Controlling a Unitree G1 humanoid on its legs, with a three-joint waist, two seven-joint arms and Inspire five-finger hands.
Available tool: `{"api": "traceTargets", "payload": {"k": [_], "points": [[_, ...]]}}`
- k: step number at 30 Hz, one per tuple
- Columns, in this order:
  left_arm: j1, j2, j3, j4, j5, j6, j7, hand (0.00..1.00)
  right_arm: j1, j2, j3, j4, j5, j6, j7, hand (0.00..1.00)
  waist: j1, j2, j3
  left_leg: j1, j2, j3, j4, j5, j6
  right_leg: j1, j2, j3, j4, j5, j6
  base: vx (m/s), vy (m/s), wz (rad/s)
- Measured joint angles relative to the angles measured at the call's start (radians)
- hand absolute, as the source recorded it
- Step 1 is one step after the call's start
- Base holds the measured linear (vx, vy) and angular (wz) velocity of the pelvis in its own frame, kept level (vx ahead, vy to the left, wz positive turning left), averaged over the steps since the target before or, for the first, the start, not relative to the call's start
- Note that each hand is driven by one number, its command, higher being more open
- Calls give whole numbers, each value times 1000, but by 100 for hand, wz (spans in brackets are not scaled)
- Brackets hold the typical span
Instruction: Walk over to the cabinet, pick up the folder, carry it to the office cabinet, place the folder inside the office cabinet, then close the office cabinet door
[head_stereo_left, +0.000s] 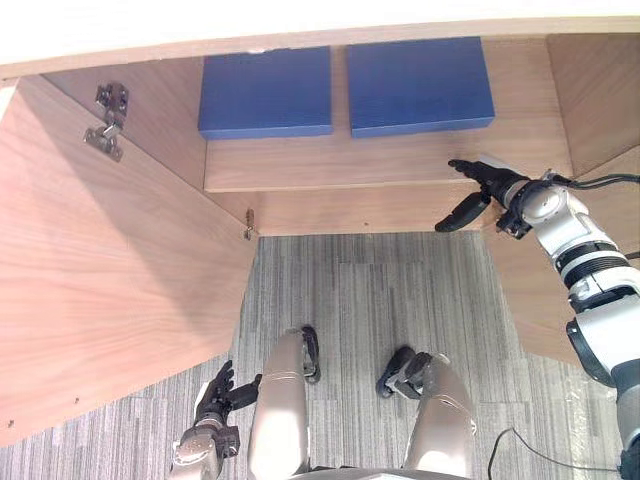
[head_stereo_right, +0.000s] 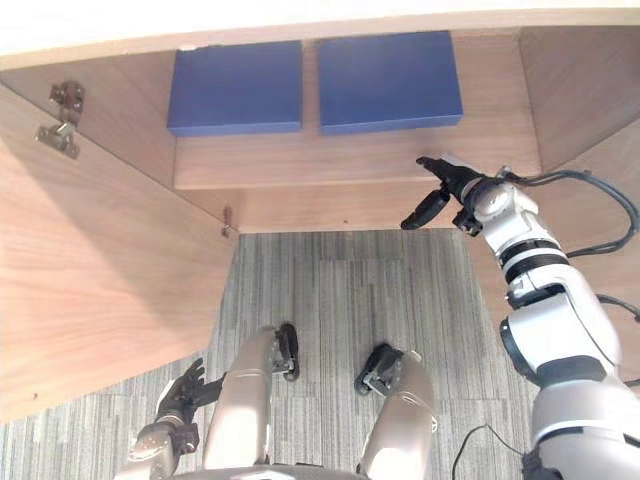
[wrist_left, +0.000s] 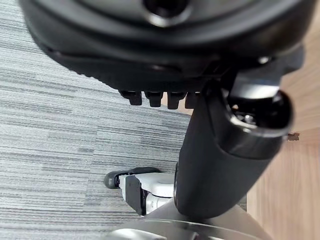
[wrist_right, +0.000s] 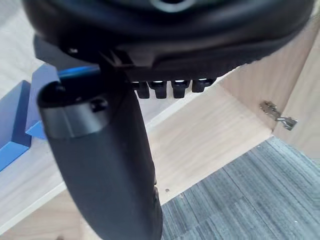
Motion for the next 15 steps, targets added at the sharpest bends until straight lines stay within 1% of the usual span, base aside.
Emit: {"api": "traceTargets", "payload": {"k": [2,4,5,6,7,9,10,11,12,13,14,15], "points": [[7,-1,10,23,0,3,1,100,19,55,-4,1,-1,14,-1,100,0,-1,0,101,27,41,-90,27,-4,79,60,8,-130,62,-1,69,11,-61],[10,-5,34,32,0,3,1,100,37,102,-19,3,-1,15,-3,100,2,-3,-2,169,47,68,-134,35,-10,132,102,23,-205,95,-2,69,12,-62],[14,-6,44,34,0,2,1,100,52,144,-48,13,-1,15,-4,100,5,-7,-5,206,56,60,-153,39,-10,168,137,39,-258,121,-5,59,-3,-71],[15,-9,49,38,1,2,2,100,76,188,-92,28,-1,15,-12,100,7,-14,-21,229,57,36,-172,42,-13,191,165,55,-302,142,-8,32,-17,-65],[14,-11,49,43,1,0,4,100,90,207,-122,39,0,13,-17,100,7,-17,-31,239,56,18,-184,45,-18,202,179,61,-327,155,-8,34,-31,-52],[7,-16,49,79,5,-1,6,100,167,266,-254,91,0,13,-43,100,2,-33,-67,305,47,-4,-262,64,-43,270,221,76,-450,216,-5,56,-5,-35],[8,-21,49,86,9,-1,8,100,190,274,-285,104,0,13,-51,100,2,-33,-78,320,44,-6,-278,67,-44,287,232,82,-488,235,-4,48,44,-37],[8,-30,48,105,23,-1,12,100,235,294,-348,126,1,12,-86,100,1,-36,-102,348,36,-2,-314,73,-46,314,249,104,-561,277,5,29,60,-41],[7,-33,49,115,34,0,17,100,258,306,-379,133,3,12,-112,100,-1,-39,-115,362,30,5,-336,79,-47,323,254,120,-595,298,8,32,102,-69],[5,-37,47,130,50,1,26,100,300,336,-443,136,7,11,-166,100,-11,-48,-140,392,15,28,-387,88,-47,337,258,156,-659,345,15,18,157,-82],[-5,-41,47,146,73,2,36,100,339,367,-490,135,31,8,-214,100,-29,-57,-148,428,-5,70,-431,102,-37,352,256,192,-709,384,24,1,163,-86],[-11,-44,49,153,81,2,44,100,363,382,-508,134,55,6,-235,100,-35,-61,-152,447,-14,90,-452,107,-34,357,253,212,-726,400,27,-45,166,-97]]}}
